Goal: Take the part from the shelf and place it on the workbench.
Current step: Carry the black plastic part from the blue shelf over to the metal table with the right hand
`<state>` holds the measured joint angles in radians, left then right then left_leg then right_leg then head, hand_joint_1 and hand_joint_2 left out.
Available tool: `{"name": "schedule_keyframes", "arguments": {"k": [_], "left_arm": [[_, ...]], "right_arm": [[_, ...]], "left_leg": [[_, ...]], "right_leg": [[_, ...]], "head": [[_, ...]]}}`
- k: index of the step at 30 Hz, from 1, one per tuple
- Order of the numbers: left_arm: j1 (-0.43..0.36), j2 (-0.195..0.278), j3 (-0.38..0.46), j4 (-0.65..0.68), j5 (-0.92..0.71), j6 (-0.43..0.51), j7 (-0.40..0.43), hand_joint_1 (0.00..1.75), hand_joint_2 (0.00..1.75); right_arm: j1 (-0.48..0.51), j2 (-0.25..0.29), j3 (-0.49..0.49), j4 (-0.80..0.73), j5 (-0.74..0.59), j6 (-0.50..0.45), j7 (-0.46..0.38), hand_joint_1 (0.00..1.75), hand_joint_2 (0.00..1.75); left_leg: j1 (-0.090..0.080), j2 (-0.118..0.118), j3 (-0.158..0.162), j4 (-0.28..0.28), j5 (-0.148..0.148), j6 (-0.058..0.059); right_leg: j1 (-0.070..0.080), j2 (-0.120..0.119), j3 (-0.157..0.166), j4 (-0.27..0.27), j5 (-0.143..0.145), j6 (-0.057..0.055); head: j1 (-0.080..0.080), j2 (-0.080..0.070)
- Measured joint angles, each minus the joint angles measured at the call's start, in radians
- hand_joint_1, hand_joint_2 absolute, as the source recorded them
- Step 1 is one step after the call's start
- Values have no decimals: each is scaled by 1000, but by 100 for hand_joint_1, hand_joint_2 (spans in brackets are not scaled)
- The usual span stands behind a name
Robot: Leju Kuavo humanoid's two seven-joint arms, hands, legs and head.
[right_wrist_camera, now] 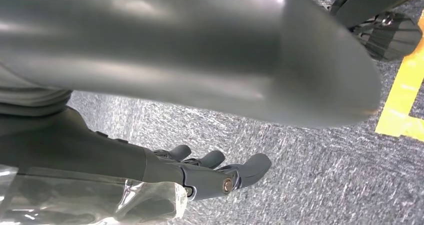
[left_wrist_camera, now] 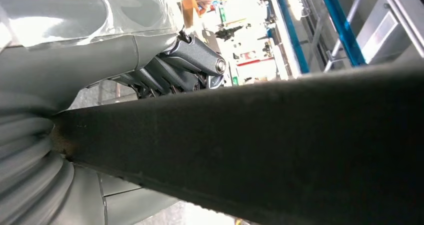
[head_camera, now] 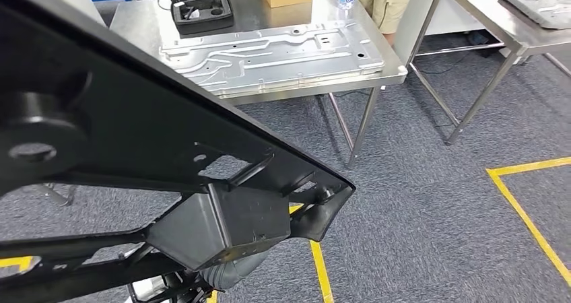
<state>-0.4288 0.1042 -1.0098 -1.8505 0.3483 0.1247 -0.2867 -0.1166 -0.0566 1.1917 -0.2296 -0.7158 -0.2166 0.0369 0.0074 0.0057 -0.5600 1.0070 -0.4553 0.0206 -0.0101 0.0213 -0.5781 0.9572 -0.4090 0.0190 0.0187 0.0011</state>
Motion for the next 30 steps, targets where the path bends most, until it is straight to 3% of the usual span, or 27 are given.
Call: {"name": "schedule_keyframes", "arguments": {"k": [2,5,7,9,10,11,12,14,16,20,22,24,26,27,30], "left_arm": [[0,0,0,0,2,0,1,175,175],[0,-1,0,0,2,0,4,175,175],[-1,-1,0,0,2,0,4,175,175],[0,-1,0,1,2,0,4,175,175],[0,-1,-1,2,2,0,4,175,175],[1,-1,-1,3,2,0,5,175,175],[1,-1,-1,4,2,0,5,175,175],[1,-2,-1,5,2,1,6,175,175],[1,-1,-1,5,1,2,7,175,175],[2,-1,0,5,-8,14,14,175,175],[3,-1,1,5,-17,22,21,175,175],[6,0,1,5,-24,30,26,175,175],[13,1,1,7,-34,39,33,175,175],[15,1,1,8,-40,44,37,175,175],[15,3,5,9,-50,56,46,175,175]], "right_arm": [[0,0,0,0,4,3,7,0,0],[0,-1,0,0,8,4,16,0,0],[0,-1,0,0,12,5,19,0,0],[0,0,0,0,15,6,20,0,0],[0,0,0,0,15,7,20,0,0],[0,0,0,0,15,6,20,0,0],[1,0,0,0,15,6,19,0,0],[0,-1,0,0,14,4,19,0,0],[-2,-1,0,0,12,4,17,0,0],[-2,0,0,0,10,3,15,0,0],[-2,0,0,0,10,2,15,0,0],[-2,-1,0,0,10,0,14,0,0],[-1,-1,0,0,9,-2,13,0,0],[0,-1,0,0,8,-2,13,0,0],[-1,2,0,0,7,-3,7,0,0]], "left_leg": [[-4,-4,19,-50,11,9],[-4,-4,21,-56,20,29],[-1,-5,24,-59,26,40],[-1,-9,23,-59,28,43],[-1,-12,22,-58,28,43],[-2,-17,22,-58,28,43],[-1,-21,23,-58,28,43],[-2,-28,26,-57,26,40],[-5,-32,24,-55,24,33],[-3,-30,16,-47,15,11],[-1,-25,-17,26,-30,-1],[2,-23,-84,170,-95,-10],[3,-23,-126,257,-116,-14],[4,-22,-119,241,-99,-14],[4,-18,-19,33,-4,-7]], "right_leg": [[3,3,-3,0,1,9],[-2,0,-8,11,-8,26],[-5,-5,-42,92,-60,35],[-6,-7,-103,232,-125,41],[-7,-7,-126,283,-141,43],[-8,-7,-131,296,-137,44],[-8,-7,-116,268,-114,43],[-8,-7,-46,128,-48,40],[-4,-5,4,21,-15,32],[-1,-6,10,-1,-12,11],[-5,-8,11,-5,-8,0],[-4,-11,9,-4,-8,-6],[-4,-13,9,-4,-9,-6],[-4,-14,9,-4,-9,-5],[-1,-13,12,-2,-10,-1]], "head": [[0,0],[1,0],[3,0],[5,0],[5,0],[5,0],[6,0],[7,0],[9,0],[10,0],[8,0],[5,0],[5,0],[5,0],[3,0]]}}
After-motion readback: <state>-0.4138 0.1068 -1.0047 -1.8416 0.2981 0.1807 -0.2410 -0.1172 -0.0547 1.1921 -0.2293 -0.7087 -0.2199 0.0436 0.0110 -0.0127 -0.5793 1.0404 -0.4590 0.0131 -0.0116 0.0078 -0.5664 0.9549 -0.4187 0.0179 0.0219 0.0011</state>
